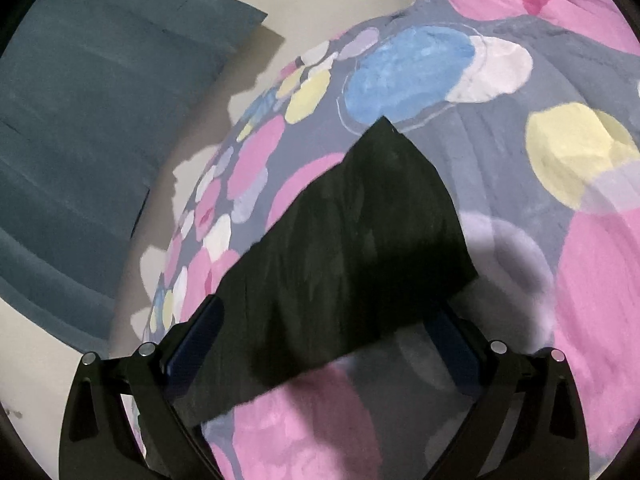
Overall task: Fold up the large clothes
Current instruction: 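Grasp the black jacket sleeve cuff with the right gripper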
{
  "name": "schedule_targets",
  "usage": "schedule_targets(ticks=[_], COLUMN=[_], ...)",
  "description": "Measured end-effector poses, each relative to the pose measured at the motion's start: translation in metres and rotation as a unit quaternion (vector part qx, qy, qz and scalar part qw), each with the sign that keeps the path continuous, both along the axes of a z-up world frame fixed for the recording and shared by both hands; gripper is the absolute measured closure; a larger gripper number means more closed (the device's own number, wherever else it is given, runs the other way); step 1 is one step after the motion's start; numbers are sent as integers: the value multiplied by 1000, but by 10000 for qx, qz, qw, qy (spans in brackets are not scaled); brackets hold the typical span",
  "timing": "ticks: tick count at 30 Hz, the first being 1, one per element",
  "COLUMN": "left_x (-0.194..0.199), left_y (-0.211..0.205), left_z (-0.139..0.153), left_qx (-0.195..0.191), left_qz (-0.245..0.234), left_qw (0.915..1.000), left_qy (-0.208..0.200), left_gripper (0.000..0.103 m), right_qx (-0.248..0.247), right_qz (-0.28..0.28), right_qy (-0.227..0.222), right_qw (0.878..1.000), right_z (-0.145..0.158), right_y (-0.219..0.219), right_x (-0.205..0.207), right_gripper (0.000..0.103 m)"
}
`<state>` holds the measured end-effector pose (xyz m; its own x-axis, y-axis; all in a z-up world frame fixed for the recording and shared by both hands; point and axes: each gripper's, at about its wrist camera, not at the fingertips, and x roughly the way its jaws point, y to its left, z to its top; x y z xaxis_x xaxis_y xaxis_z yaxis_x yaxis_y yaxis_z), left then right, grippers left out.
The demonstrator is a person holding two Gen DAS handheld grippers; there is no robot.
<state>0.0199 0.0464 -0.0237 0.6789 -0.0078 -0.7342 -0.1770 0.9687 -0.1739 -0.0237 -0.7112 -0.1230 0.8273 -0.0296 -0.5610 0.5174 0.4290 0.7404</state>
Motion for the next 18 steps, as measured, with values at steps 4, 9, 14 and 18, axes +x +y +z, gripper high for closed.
schedule_targets(ticks=[4,9,14,18], left_x=[-1,1,2,1], left_y=[0,-2,0,0], left_z=[0,-1,-2,-2], left_qx=[15,53,15,-8], left_qz=[-6,-57,-35,-15], left_qw=[10000,10000,10000,10000], left_qy=[-24,-13,26,17], left_gripper=[2,2,2,2], right_qx=[-166,-85,19,-540], right_qz=[-188,-270,-263,29], right_qy=[98,305,134,-262], right_qw=[9996,9991,9996,9982], right_z=[1,-8,-3,43], right_y=[-4,-9,-8,22], right_x=[11,16,15,24], right_gripper=[10,60,88,91])
